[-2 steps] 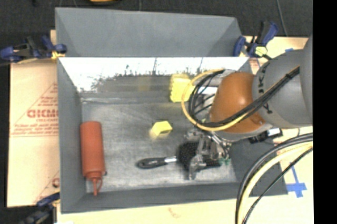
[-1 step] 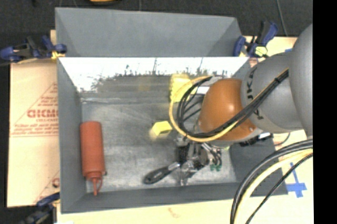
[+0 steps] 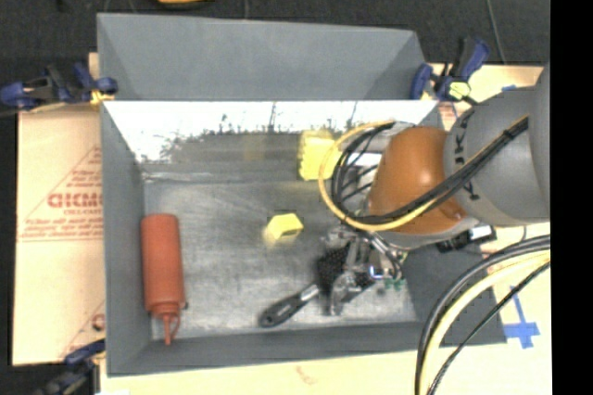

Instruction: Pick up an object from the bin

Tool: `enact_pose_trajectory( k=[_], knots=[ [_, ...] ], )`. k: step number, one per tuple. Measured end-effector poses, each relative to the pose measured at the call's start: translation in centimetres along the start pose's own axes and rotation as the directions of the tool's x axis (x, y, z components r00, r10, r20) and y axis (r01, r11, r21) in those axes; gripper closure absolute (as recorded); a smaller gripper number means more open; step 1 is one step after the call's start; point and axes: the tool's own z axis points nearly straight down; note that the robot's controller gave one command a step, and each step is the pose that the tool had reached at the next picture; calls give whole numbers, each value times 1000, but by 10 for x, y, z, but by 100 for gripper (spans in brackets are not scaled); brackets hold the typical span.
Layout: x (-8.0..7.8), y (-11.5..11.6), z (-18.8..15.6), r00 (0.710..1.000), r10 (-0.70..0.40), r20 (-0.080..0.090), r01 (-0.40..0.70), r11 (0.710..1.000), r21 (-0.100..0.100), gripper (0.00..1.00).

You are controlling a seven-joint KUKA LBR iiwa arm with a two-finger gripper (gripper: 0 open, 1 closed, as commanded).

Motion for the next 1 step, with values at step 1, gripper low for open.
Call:
enact_pose_trajectory(
  k=[1],
  knots=[
    [35, 58, -3, 999, -42, 14, 42, 999, 2, 100]
  ],
)
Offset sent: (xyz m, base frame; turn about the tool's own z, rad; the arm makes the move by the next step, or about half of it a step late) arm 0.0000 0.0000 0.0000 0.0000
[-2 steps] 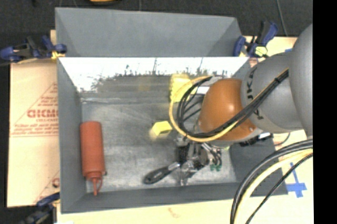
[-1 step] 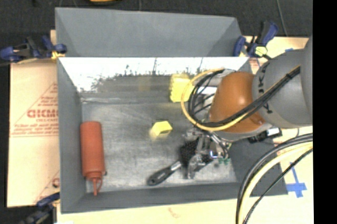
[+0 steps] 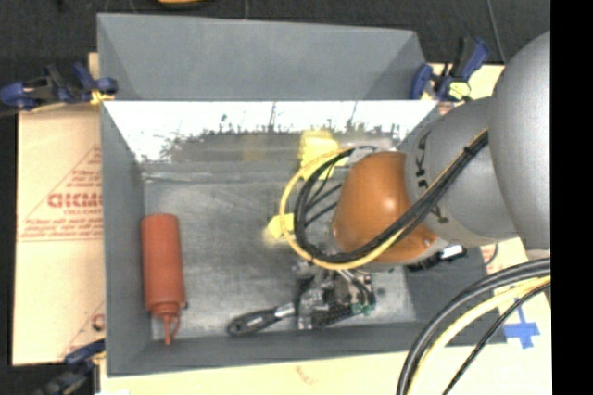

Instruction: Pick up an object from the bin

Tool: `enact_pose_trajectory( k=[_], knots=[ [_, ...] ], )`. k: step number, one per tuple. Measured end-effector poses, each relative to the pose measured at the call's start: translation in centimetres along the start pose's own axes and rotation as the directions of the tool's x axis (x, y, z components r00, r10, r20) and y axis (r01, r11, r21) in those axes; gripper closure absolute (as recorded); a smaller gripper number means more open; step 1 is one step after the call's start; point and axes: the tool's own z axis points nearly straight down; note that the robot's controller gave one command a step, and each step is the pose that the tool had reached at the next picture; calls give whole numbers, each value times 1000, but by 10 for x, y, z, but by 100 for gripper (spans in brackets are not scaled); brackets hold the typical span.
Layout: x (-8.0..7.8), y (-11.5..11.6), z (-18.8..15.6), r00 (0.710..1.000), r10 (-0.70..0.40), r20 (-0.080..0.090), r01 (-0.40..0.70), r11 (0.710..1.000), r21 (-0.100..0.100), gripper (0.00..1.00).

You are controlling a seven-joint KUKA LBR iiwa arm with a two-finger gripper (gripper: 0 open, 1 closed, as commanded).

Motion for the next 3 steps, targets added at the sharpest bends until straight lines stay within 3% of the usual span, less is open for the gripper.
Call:
enact_pose_trajectory(
  k=[2, 3],
  knots=[
    [1, 0, -4, 1000, -1, -5, 1, 1000, 0, 100],
    [4, 0, -24, 1000, -3, -19, 3, 1000, 1, 100]
  ],
)
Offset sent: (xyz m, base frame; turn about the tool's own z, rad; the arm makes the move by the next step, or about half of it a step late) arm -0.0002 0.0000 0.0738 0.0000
